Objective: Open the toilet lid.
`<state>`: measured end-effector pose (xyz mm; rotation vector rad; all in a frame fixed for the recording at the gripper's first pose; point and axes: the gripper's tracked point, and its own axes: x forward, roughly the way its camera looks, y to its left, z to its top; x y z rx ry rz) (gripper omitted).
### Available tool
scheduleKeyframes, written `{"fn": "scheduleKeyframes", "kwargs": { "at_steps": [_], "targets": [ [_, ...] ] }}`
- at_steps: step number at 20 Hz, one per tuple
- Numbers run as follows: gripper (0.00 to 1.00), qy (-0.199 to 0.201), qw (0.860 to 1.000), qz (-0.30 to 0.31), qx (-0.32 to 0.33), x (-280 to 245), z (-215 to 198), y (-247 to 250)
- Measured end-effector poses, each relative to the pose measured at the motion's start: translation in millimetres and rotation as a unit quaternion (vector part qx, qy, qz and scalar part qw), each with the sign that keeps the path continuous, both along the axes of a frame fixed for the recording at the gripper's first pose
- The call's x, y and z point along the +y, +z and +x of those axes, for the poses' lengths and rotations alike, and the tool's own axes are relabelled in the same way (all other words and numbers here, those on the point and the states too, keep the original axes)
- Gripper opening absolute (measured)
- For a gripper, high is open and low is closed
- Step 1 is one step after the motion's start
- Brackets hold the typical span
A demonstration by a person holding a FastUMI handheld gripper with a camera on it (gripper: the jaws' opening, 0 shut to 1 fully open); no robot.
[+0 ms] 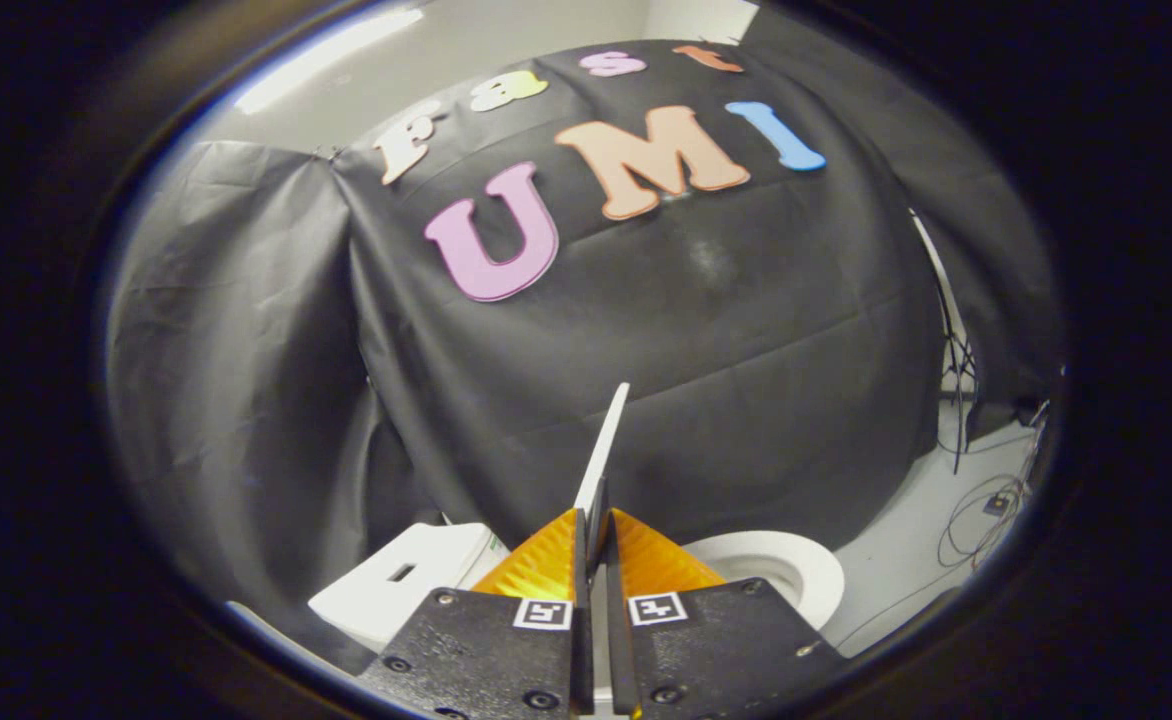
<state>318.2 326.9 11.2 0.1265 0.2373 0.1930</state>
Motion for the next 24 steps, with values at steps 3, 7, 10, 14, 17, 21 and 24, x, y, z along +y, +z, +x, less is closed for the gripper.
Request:
{"fn": "scheduleKeyframes", "kwargs": {
  "at_steps": [3,7,10,14,17,21,24],
  "targets": [
    [0.1,0.022,0.999,-0.031,-0.009,22.9,-5.2,6.6],
    [0.12,0.064,0.995,-0.067,-0.025,57.4,-3.2,15.2],
    [0.13,0.085,0.992,-0.082,-0.035,81.3,-4.5,19.2],
    [0.12,0.112,0.986,-0.112,-0.04,111.6,-7.2,19.9],
    [0.12,0.132,0.982,-0.128,-0.043,131.6,-7.6,19.7],
    [0.13,0.159,0.976,-0.145,-0.044,158.2,-10.3,19.4],
    [0.13,0.177,0.972,-0.15,-0.043,174.4,-9.9,17.6]
  ]
}}
